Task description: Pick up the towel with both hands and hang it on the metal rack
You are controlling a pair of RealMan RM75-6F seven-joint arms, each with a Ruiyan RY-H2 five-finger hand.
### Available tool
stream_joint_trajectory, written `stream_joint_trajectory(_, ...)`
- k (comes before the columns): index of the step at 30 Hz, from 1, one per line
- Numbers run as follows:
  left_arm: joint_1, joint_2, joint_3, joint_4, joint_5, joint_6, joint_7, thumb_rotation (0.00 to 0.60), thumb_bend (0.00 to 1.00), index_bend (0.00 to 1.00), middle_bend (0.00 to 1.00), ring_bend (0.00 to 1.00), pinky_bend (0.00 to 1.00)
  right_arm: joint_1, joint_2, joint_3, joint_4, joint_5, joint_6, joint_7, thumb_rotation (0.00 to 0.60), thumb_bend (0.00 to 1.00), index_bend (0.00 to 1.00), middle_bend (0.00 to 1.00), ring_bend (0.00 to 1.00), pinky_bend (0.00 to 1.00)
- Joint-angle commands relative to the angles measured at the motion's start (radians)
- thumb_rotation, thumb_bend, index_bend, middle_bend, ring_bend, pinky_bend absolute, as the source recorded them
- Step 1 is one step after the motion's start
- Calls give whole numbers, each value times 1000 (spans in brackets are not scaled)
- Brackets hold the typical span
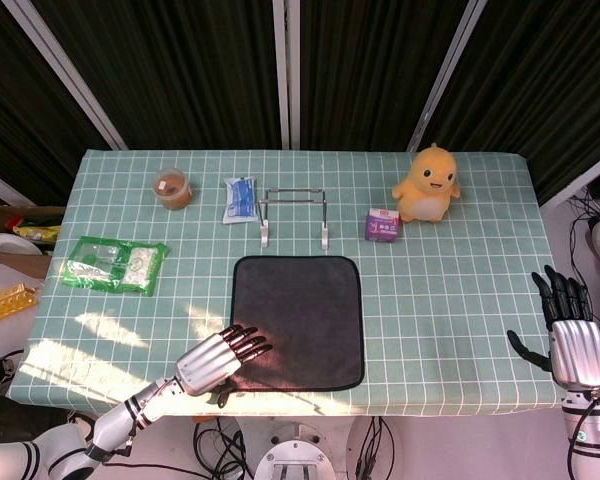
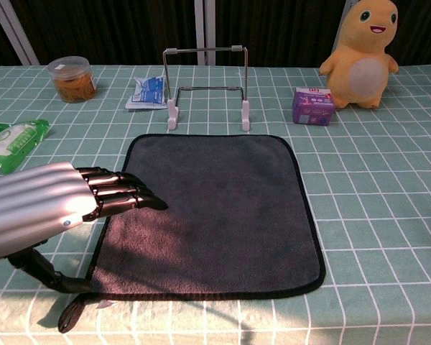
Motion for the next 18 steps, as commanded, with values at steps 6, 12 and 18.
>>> stream_joint_trajectory(6,-4,6,9,-8,-13,6,16,577,96,135,167,133,246,0,-8,-2,13,3,-4,5,600,194,0,0,0,0)
stream_joint_trajectory(12,2,35,15,-25,-29,22,27,585,96,135,167,133,243,-4,-4,3,13,3,8,10,600,195,0,0,0,0)
stream_joint_trajectory(18,15,49,19,-22,-67,5,81,597,97,135,157,130,233,0,-10,3,11,3,3,0,600,195,0,0,0,0)
